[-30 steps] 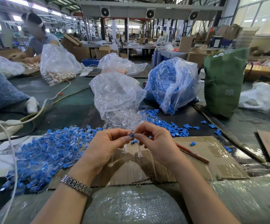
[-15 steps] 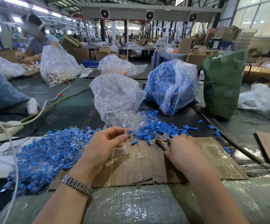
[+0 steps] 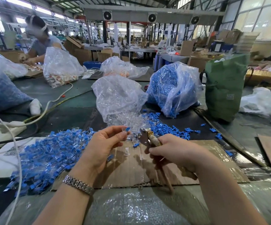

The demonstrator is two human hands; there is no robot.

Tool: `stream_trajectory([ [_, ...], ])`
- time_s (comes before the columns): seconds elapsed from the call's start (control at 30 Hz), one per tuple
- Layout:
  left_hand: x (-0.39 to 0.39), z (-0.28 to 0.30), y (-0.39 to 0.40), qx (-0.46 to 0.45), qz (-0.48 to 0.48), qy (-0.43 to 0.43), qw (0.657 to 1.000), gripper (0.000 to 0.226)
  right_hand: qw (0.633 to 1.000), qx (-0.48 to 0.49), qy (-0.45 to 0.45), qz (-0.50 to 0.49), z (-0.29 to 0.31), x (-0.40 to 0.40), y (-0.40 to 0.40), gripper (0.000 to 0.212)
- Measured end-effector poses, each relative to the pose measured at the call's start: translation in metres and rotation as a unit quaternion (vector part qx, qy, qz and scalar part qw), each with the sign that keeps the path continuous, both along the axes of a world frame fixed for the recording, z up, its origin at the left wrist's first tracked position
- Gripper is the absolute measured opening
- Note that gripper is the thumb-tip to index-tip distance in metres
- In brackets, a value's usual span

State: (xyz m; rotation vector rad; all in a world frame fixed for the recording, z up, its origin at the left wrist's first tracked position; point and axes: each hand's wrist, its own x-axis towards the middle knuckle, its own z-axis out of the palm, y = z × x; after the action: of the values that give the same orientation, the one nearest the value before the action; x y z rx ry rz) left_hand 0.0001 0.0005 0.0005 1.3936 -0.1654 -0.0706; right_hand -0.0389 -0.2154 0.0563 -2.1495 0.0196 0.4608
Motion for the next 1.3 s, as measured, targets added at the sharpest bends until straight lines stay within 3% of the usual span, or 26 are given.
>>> stream_trajectory([
  [0.07,-0.001,0.001,0.000,-0.005,-0.003,-0.003,1.000,0.031,0.998,0.054,0.033,0.022,0.004,-0.002,0.007,0.018],
  [0.37,-0.009,0.008,-0.006,0.002,-0.008,-0.008,1.000,0.024,0.996,0.060,0.019,0.070,0.003,-0.003,0.023,0.010],
  [0.67,-0.013,0.011,-0.009,0.059,0.027,-0.013,0.998,0.019,0.999,-0.010,-0.031,0.023,-0.011,-0.003,0.037,0.050],
  [0.9,-0.009,0.006,-0.009,0.116,0.061,-0.070,0.989,0.016,0.999,0.038,-0.003,0.006,-0.010,-0.001,0.032,0.049],
  [1.0,-0.003,0.001,0.000,0.207,0.188,-0.129,0.951,0.013,0.999,0.002,-0.030,-0.030,-0.004,0.006,0.017,0.044],
  [1.1,0.001,-0.005,0.006,0.357,0.296,-0.156,0.872,0.014,0.970,-0.199,-0.115,-0.080,-0.005,0.015,-0.006,0.036],
  [1.2,0.002,-0.010,0.006,0.481,0.334,-0.148,0.797,0.014,0.926,-0.335,-0.124,-0.120,-0.021,0.020,-0.021,0.031],
  [1.3,0.001,-0.012,0.002,0.513,0.298,-0.173,0.786,0.017,0.899,-0.408,-0.093,-0.131,-0.039,0.020,-0.026,0.037],
])
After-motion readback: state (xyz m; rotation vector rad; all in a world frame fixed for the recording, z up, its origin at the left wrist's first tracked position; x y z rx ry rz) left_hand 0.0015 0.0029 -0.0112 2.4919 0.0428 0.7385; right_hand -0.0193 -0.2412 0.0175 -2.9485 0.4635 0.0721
